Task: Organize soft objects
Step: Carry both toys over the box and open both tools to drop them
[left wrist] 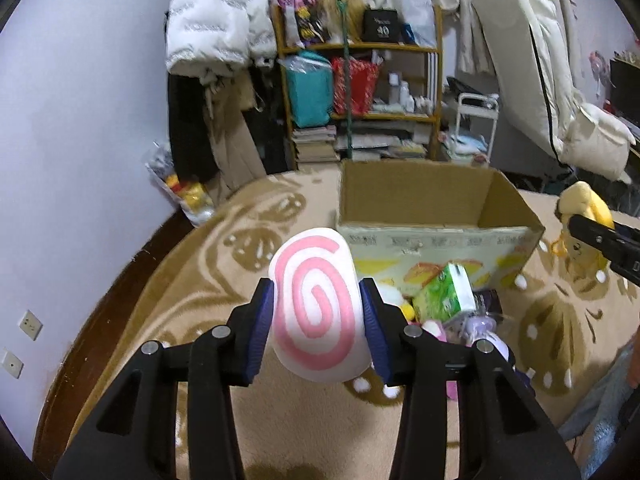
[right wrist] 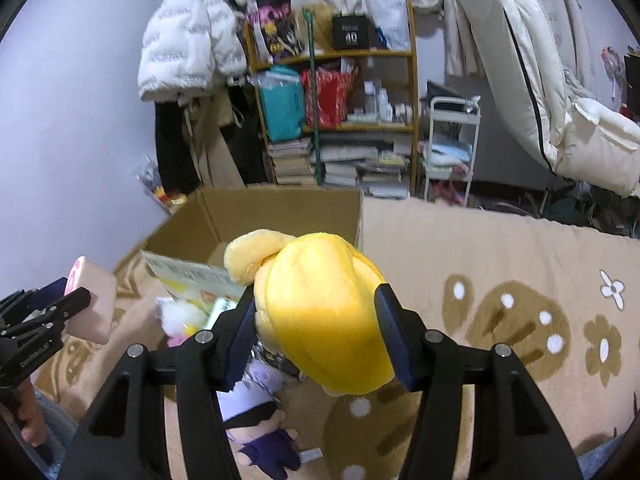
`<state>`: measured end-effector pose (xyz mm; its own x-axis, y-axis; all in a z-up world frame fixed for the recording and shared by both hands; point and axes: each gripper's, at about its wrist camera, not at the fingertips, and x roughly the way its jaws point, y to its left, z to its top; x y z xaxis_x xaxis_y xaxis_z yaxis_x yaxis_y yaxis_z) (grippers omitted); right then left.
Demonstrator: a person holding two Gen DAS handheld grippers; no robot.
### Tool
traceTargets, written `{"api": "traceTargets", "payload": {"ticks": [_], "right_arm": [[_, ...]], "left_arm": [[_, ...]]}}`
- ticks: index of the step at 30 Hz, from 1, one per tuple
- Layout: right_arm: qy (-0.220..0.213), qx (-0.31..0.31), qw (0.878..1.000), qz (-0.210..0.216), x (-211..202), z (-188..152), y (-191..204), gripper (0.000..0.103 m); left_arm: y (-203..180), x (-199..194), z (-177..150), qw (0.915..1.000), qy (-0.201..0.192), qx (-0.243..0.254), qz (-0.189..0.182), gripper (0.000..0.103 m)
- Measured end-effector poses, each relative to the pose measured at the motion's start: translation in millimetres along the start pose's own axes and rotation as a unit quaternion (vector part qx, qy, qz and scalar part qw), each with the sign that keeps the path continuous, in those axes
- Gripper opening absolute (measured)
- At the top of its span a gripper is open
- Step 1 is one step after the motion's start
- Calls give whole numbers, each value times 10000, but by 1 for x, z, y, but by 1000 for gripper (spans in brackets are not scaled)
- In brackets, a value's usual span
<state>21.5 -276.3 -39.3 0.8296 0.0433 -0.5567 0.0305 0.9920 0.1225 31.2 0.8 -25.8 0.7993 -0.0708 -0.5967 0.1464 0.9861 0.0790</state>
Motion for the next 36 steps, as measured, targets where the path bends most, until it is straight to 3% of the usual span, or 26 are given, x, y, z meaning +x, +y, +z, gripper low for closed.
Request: {"api": "traceTargets", "payload": {"ticks": [5,12,21,36], "right_arm": [[-238,117,9996,41,-10,3,-1,60],[-398,310,9984,256,-13,12,-6,60],[-601,174,9974,348,-9,29,-3,60],[-796,-32,9964,289,17,62,-5,61]], "left_arm": [[4,-6,4,9998,-188,-93,8,41],[-6,-20,14,9979,-618,169,93,41],[-9,-27,48,9951,-973,194,-4,41],[-23,0,111,9906,-1315,324,-173,41]]}}
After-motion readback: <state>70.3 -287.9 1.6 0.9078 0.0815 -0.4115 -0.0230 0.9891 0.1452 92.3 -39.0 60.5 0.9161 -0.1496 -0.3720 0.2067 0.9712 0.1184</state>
